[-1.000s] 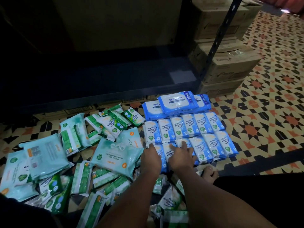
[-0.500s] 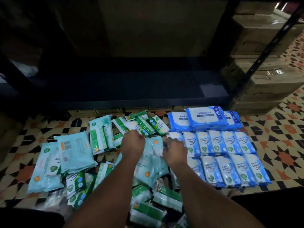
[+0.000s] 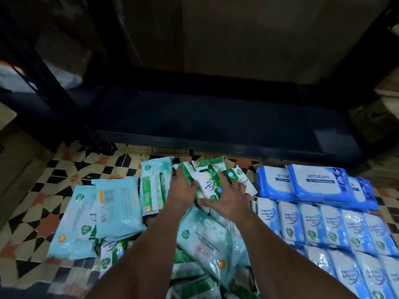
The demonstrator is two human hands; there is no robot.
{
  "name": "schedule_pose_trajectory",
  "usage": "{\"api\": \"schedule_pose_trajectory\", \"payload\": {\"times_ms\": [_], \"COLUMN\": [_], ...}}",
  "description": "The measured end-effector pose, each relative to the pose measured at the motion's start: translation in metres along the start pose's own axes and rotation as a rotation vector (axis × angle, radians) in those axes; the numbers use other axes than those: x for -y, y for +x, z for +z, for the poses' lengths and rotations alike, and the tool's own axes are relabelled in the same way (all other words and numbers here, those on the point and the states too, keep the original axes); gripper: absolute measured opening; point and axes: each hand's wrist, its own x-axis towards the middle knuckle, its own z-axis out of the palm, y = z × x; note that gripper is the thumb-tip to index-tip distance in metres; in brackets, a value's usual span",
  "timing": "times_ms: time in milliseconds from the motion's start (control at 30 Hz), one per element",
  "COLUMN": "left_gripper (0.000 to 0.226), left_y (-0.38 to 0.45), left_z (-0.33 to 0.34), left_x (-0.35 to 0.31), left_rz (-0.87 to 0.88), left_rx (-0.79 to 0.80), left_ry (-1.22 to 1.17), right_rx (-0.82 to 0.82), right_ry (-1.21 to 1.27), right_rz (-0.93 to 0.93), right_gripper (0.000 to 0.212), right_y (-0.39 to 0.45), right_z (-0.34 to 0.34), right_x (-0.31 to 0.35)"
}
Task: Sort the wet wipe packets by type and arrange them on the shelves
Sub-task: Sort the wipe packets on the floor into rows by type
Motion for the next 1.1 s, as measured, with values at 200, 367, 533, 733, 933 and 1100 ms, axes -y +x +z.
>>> {"api": "schedule_pose_trajectory", "payload": {"times_ms": [200,367,533,733,933,1100], "left_gripper": [0.072,0.085,0.083,0.085,0.066,0.056], "left_y": [0.024,0.020,0.016,0.012,0.011,0.003], "left_z": [0.019,0.031,0.036,0.031,0.028,0.015], "left_x": [0.001,0.019,0.028,0.027,0.022,0.011], "left_rz": [-0.095,0.047,0.161,0.130,-0.021,-0.014], "left_rx": [-0.035,-0.035,-0.031,-0.033,-0.114,-0.214], "left_ry": [0.050,0.307,0.252,0.077,-0.055,-0.085], "right_rx": [-0.114,-0.212,-0.244,-0.228,-0.293,-0.359], "right_ry": [0.064,0.182,0.256,0.344,0.424,0.327], "right_rz": [0.017,-0.025,-0.040,-0.028,-0.042,-0.160], "right_gripper": [0.119,0.102,0.099,0.102,0.096,0.078], "right_y": [0.029,0.041,0.045,0.044,0.041,0.031], "right_z": [0.014,0.018,0.020,0.026,0.025,0.014], "right_x": [0.006,0.004,0.001,0.000,-0.001,-0.005]}}
